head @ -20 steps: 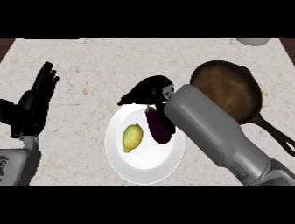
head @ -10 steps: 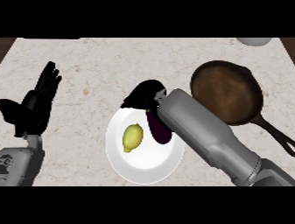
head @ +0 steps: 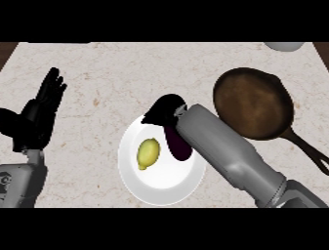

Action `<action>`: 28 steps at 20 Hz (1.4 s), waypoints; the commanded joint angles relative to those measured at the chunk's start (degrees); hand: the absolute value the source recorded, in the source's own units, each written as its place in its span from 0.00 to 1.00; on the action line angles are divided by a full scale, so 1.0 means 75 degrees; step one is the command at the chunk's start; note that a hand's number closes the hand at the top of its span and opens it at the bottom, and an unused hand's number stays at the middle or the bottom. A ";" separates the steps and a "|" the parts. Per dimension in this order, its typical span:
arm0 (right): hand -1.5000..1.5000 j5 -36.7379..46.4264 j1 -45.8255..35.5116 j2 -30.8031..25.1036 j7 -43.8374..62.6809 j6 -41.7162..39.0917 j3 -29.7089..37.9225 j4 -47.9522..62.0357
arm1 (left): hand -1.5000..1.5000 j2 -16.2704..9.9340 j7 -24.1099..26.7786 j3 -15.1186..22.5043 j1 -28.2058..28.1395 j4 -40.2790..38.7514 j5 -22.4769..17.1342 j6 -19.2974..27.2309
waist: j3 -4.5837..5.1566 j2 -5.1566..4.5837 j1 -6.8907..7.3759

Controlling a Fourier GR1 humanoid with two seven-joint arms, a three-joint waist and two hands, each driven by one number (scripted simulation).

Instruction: Pick the eggplant from the plate and place it in the pan

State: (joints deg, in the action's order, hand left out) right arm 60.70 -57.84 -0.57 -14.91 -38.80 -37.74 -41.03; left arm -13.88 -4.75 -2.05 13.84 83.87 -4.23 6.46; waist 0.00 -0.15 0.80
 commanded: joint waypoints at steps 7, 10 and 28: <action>0.00 0.0165 -0.0267 0.0075 -0.0015 -0.0024 -0.0396 0.0507 | 0.50 -0.0017 -0.0350 -0.0093 0.0056 0.0229 0.0116 -0.0118 | 0.0000 0.0001 0.0054; 0.00 0.0270 0.0303 0.0075 0.0125 0.0867 -0.0855 0.1137 | 0.50 0.0170 0.0149 -0.0056 0.0252 -0.0403 0.0265 -0.0071 | 0.0000 -0.0045 0.0126; 1.00 -0.0242 0.0491 0.0073 0.0389 0.1089 -0.0584 0.1078 | 0.50 0.0050 0.0151 -0.0299 -0.0043 -0.0090 0.0086 -0.0553 | 0.0000 -0.0029 0.0171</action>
State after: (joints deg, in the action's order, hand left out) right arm 62.53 -56.47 -0.33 -21.46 -28.84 -44.99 -32.41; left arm -12.88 -3.64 -3.95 13.02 84.00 -2.97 3.65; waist -0.13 0.22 1.69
